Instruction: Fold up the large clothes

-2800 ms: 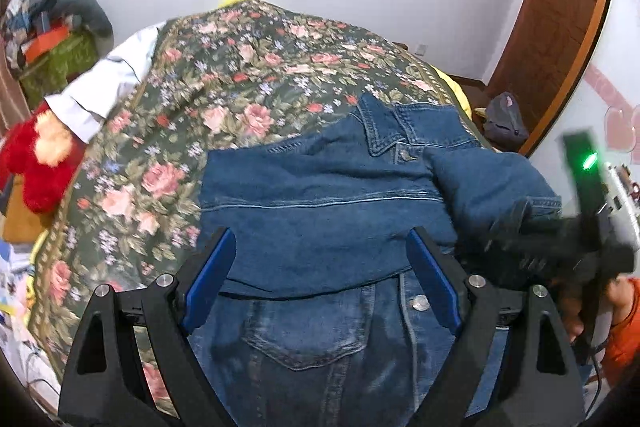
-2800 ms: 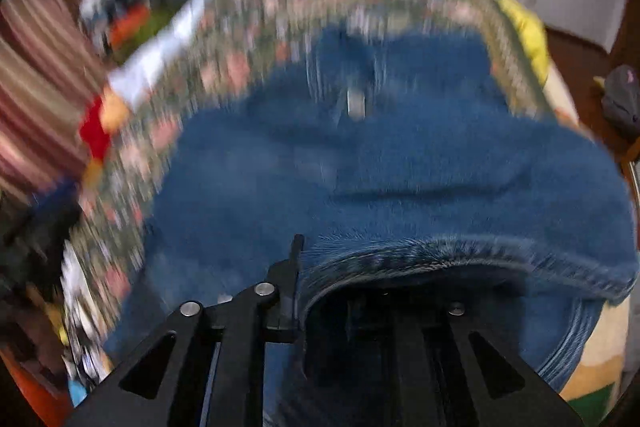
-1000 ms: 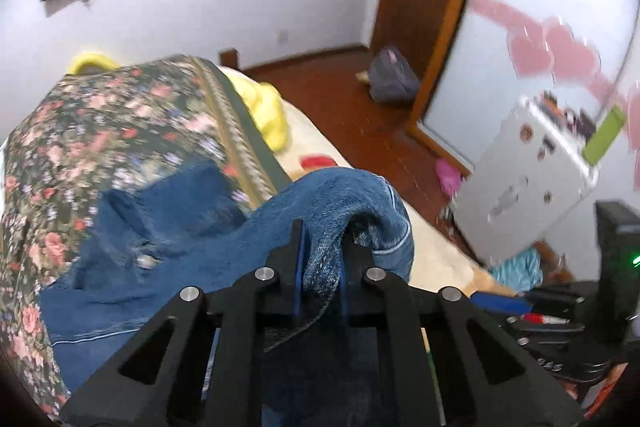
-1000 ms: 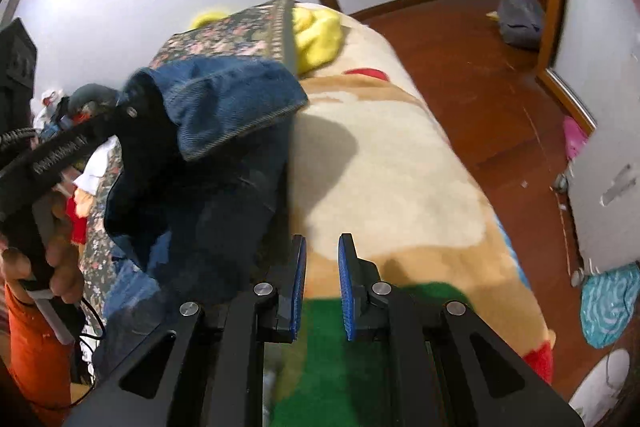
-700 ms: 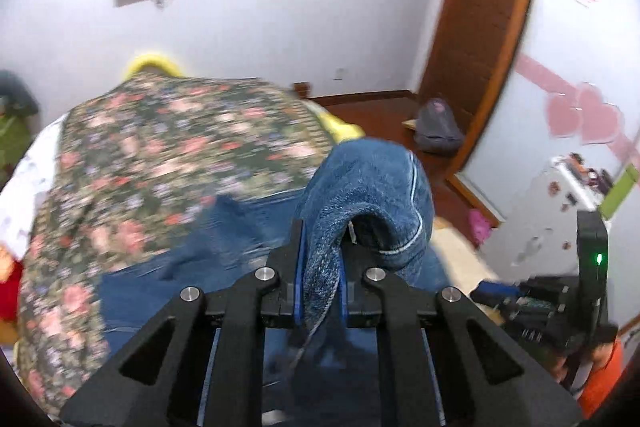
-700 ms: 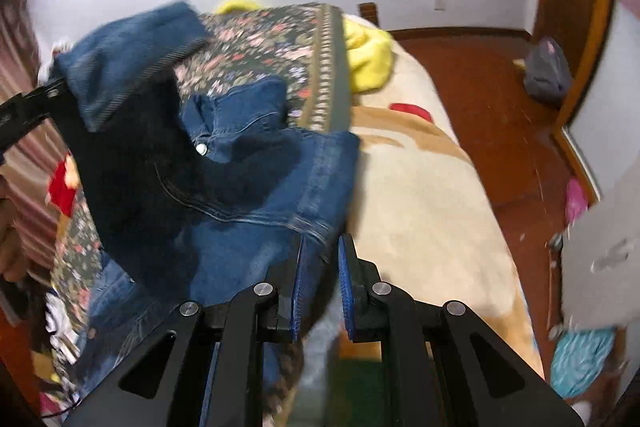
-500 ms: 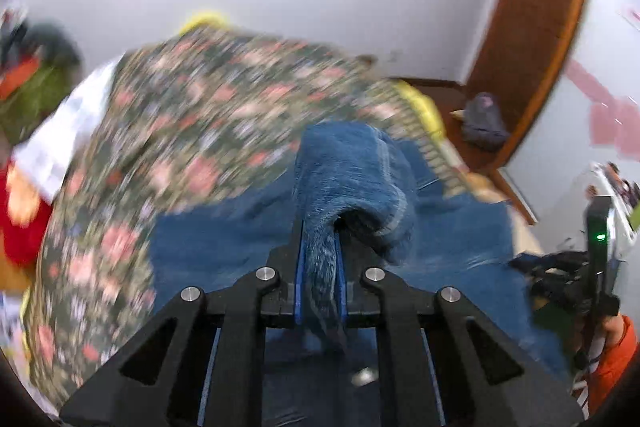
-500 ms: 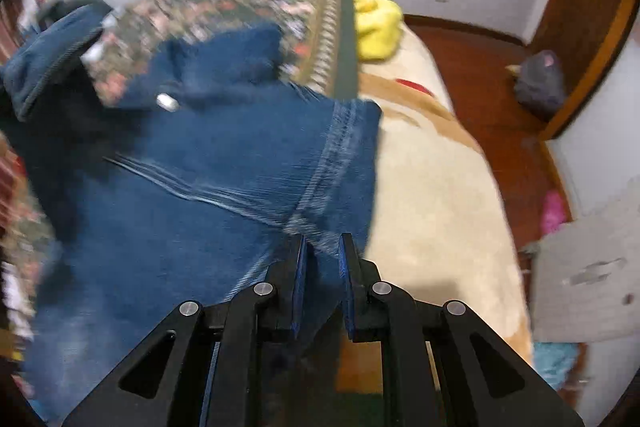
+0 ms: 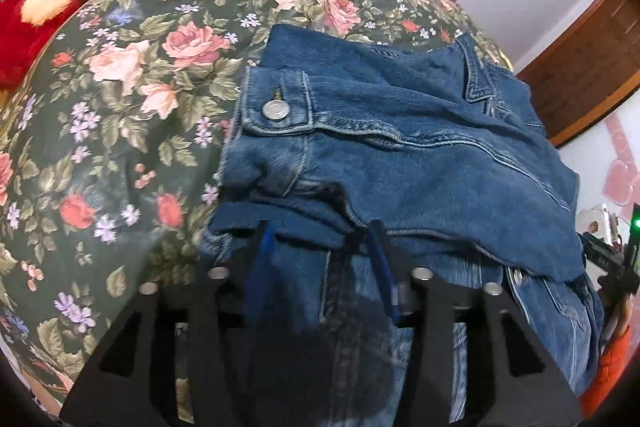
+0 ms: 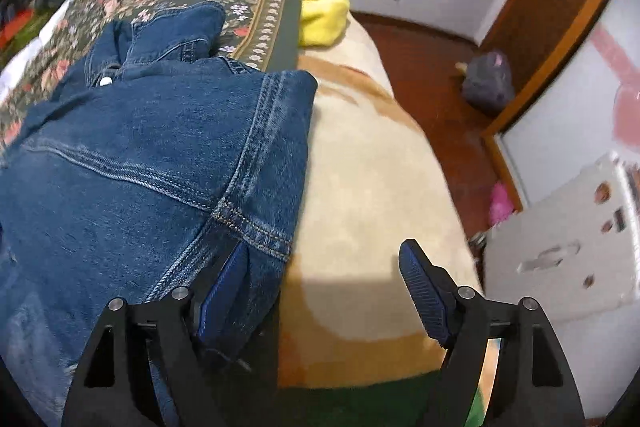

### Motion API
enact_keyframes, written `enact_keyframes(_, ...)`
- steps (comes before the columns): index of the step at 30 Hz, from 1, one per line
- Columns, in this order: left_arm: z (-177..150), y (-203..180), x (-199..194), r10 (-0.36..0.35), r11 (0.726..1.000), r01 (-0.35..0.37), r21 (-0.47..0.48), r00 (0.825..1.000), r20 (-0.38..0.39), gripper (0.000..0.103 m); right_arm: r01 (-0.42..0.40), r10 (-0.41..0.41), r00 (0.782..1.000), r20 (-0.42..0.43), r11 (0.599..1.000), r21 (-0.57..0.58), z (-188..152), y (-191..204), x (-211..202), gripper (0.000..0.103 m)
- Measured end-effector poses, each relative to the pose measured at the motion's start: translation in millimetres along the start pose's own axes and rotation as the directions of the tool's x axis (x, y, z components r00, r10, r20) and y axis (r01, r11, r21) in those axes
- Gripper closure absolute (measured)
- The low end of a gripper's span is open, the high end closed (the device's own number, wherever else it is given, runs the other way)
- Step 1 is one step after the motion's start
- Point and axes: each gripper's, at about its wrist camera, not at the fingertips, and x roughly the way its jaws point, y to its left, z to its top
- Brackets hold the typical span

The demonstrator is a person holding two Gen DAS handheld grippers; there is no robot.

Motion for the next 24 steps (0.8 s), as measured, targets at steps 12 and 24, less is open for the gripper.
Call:
enact_keyframes(12,40.5,19.7,-8.2,0.064,0.998,-0.063,-0.019,0.995,0.071,0.036,-0.311,0.308,0.95,0.041,0.938,0.155,34.1,9.5,-13.3,0.024)
enact_keyframes(24,99.6,42.2,79.3,-0.026,0.994,0.022,-0.105,0.999,-0.04,0.029,-0.411,0.421,0.906,0.042,0.853,0.32,52.3,-14.1,47.0,0.024)
